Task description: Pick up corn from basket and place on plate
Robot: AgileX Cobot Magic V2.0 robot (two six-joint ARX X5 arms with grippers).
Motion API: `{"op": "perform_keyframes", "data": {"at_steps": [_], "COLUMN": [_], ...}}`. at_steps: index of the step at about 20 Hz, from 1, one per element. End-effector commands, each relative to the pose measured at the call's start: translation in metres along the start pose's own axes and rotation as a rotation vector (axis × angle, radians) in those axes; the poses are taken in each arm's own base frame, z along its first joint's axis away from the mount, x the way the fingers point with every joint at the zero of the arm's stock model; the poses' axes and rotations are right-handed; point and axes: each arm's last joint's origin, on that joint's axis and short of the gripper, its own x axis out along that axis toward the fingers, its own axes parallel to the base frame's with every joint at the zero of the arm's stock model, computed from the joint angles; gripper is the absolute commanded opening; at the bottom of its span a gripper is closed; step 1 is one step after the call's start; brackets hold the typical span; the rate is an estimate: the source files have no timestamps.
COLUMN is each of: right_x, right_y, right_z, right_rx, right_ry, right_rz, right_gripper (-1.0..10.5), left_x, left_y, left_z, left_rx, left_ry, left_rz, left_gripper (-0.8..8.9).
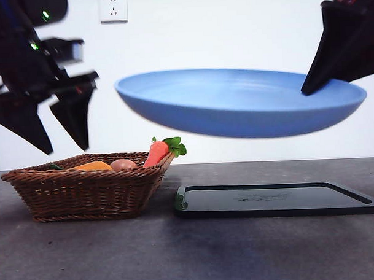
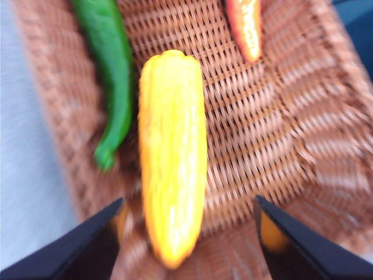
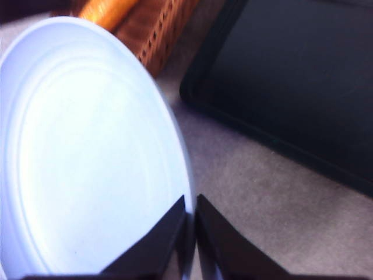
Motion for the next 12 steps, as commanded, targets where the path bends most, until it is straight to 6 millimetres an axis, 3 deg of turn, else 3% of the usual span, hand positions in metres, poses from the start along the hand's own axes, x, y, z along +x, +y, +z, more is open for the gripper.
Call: {"op": "perform_keyframes", "data": {"at_steps": [1,12], "right_x": [-0.005,-0.007], "right_y": [0.004,0.005], "right_z": [0.005,0.005], "right_rx": [0.002,-0.004], "right_ry": [-0.031,-0.041], "right_rz": [0.009,0.011], "right_gripper": [0.0,0.0], "left_x": [0.015,0.062], "left_y": [-0.002,0.001], "left_z": [0.011,0.01], "left_rx": [0.024,0.032], "left_ry": [0.011,0.086], "left_rz": [0.003,0.032], "left_gripper": [3.55,3.52]}}
